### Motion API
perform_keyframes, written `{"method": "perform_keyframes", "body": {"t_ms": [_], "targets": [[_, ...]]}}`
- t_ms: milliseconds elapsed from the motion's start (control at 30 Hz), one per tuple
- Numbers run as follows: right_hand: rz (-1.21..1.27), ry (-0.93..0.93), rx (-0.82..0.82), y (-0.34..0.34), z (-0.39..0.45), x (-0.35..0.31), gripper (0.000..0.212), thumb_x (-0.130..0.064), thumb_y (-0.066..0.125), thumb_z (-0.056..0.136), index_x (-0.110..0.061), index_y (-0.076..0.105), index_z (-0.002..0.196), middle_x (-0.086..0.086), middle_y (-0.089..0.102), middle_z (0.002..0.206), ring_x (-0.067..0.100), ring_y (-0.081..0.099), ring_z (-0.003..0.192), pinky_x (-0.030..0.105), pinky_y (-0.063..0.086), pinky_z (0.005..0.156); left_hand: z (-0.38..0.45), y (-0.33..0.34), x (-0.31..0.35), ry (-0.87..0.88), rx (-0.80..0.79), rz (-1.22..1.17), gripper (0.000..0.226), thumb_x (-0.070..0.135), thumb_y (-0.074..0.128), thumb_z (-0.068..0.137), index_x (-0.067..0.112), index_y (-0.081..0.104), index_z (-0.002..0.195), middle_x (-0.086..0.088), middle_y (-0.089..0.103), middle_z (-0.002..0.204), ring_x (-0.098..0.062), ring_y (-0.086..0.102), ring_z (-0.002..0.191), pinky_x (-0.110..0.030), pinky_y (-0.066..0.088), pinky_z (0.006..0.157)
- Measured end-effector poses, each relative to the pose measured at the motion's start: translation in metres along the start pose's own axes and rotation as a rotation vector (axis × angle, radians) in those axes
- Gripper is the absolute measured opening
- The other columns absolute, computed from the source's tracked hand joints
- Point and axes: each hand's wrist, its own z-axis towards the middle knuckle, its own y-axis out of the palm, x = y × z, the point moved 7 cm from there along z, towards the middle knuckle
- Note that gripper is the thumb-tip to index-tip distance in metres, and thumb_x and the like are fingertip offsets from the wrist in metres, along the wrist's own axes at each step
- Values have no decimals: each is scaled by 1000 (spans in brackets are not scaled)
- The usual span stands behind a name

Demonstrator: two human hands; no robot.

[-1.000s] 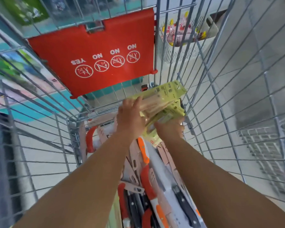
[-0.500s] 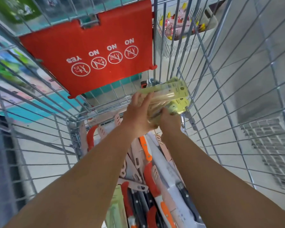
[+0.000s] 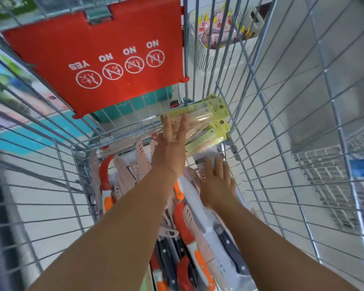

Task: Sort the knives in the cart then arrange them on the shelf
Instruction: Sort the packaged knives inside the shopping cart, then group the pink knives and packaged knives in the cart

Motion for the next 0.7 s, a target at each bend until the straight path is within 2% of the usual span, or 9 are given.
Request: {"method": "perform_keyframes", "body": {"t_ms": [67,133,267,400,467,567,633,700], "targets": [[-80,-39,-64,6,-10,-1,91,-10,51,91,-25,-18,150,3,-33,153,26,-24,144,45,4,119,-2,-1,1,5,16,3,110,-16,49,84,42,-26,141,-7,-31,154,-44,13,142,-42,55,83],[-111,-77,-96,8,-22,-3,96,-4,51,88,-24,-19,150,4,-32,154,26,-24,144,44,6,119,-3,-3,1,13,35,5,108,-14,50,85,40,-24,142,-8,-29,154,-43,14,142,-41,57,80],[-114,-93,-123,16,-40,3,98,-4,53,87,-24,-19,150,3,-30,155,27,-22,145,42,11,120,-6,-4,0,8,65,17,104,-8,56,86,33,-17,148,-12,-25,156,-38,23,141,-38,52,91],[-114,-70,-158,21,-51,7,106,-8,61,84,-25,-21,149,3,-26,156,29,-17,146,40,16,119,-10,-1,-3,-7,101,-31,107,-10,58,84,33,-16,149,-10,-23,157,-35,21,143,-37,47,95],[-44,-44,-124,15,-51,6,95,-5,58,85,-23,-6,152,2,-15,159,29,-7,146,41,25,116,-14,-1,-3,-25,112,-87,110,-12,57,84,37,-19,147,-9,-25,156,-34,21,143,-33,48,91],[107,16,28,-2,-48,6,72,3,57,80,-18,26,142,5,18,151,29,23,136,41,39,105,-19,-3,-2,-57,114,-146,110,-11,56,85,39,-22,145,-10,-24,156,-33,24,143,-29,48,79],[151,39,64,-4,-48,9,68,4,55,80,-18,29,139,5,24,147,29,28,132,41,39,104,-23,-5,0,-55,120,-160,107,-8,54,86,38,-21,146,-11,-21,157,-34,26,142,-28,47,74],[150,32,61,2,-53,13,69,3,54,80,-19,29,139,4,19,149,29,24,134,42,36,106,-29,-6,0,-45,141,-160,102,-3,56,87,36,-17,148,-9,-18,158,-33,26,142,-32,49,82]]}}
